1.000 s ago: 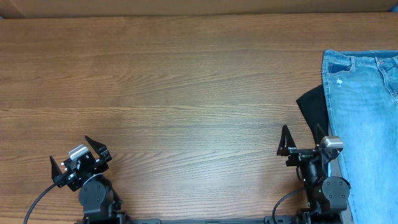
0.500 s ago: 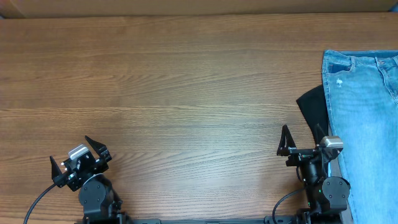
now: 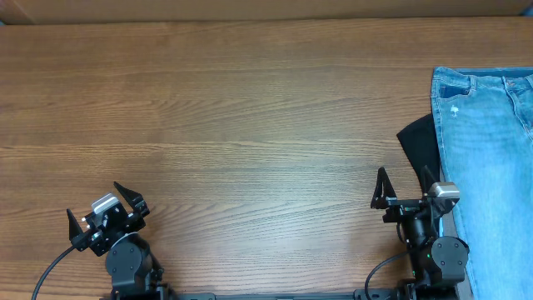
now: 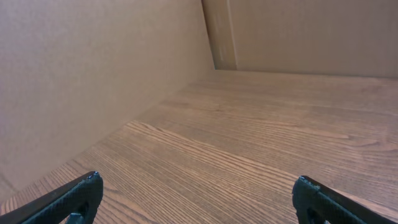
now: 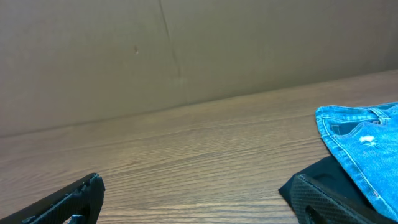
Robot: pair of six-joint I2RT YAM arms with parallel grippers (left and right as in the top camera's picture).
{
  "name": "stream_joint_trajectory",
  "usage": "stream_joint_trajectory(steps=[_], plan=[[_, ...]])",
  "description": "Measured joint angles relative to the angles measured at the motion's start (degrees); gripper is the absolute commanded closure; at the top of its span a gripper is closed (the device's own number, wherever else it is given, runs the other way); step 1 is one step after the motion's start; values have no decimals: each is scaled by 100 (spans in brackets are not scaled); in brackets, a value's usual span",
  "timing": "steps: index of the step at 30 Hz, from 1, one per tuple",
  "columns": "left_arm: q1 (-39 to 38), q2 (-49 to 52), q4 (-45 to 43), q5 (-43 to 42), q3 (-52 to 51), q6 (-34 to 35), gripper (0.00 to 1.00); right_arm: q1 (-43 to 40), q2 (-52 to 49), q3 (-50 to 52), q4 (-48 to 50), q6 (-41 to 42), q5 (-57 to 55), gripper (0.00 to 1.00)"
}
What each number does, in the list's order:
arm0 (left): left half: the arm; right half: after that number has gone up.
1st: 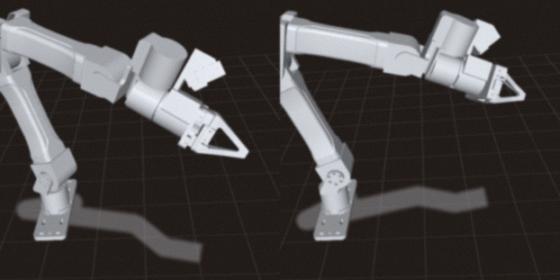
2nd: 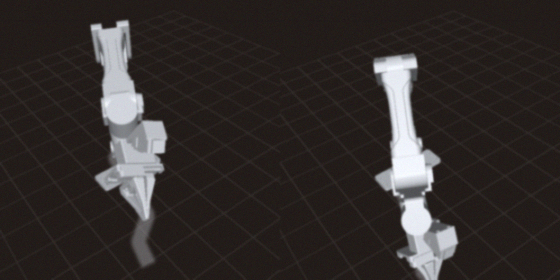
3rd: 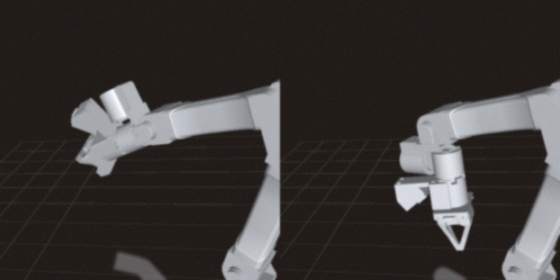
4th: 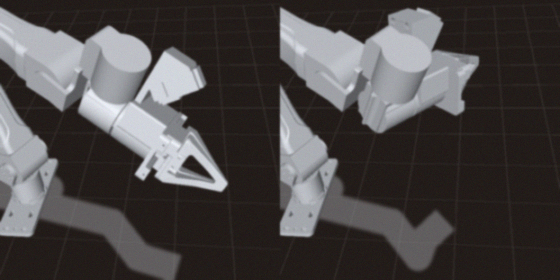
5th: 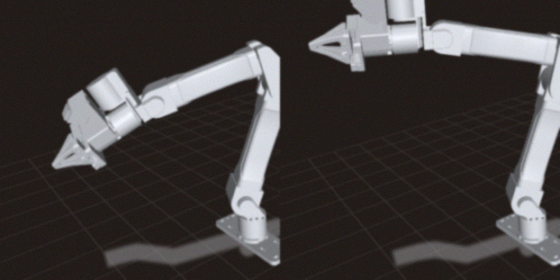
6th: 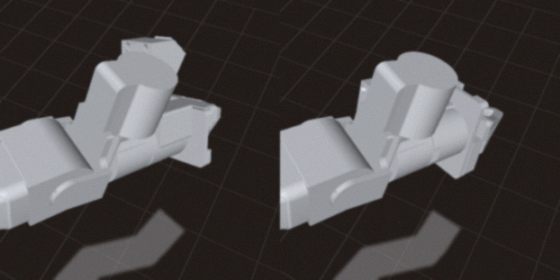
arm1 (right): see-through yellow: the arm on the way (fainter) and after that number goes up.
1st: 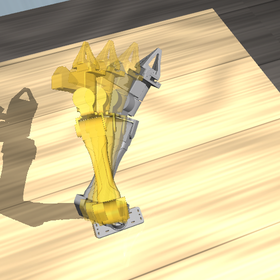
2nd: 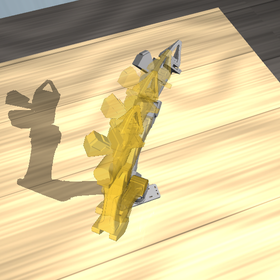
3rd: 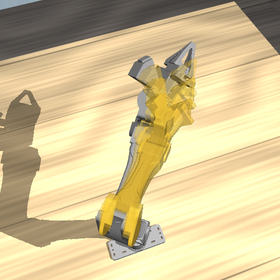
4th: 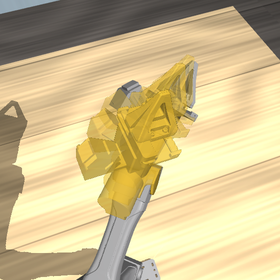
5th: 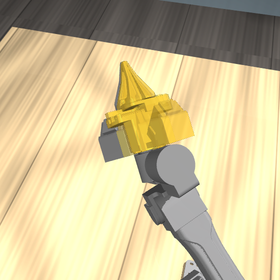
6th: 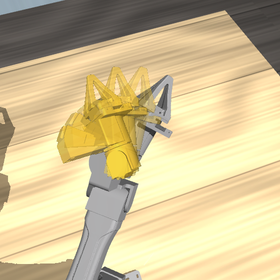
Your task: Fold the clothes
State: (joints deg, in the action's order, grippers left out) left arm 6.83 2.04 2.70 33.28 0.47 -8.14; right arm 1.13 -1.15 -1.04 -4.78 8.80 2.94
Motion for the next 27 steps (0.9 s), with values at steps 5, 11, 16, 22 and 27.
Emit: stream_joint_trajectory(steps=[5, 11, 16, 22, 27], plan=[[0, 0, -2, 2, 0, 0, 0, -2, 0, 0, 2, -2, 0, 0], [0, 0, -2, -81, 0, 48, 0, 0, 0, 0, 0, -7, 0, 0], [0, 0, 4, -1434, 0, 874, 0, -2, 0, 0, -2, -4, 4, 0], [0, 0, 26, -3147, 0, 1298, 0, 0, -2, 0, 107, 2, 120, 0], [0, 0, -490, -4454, 59, 1421, 0, -2, -9, -4, 378, 240, 380, 0]])
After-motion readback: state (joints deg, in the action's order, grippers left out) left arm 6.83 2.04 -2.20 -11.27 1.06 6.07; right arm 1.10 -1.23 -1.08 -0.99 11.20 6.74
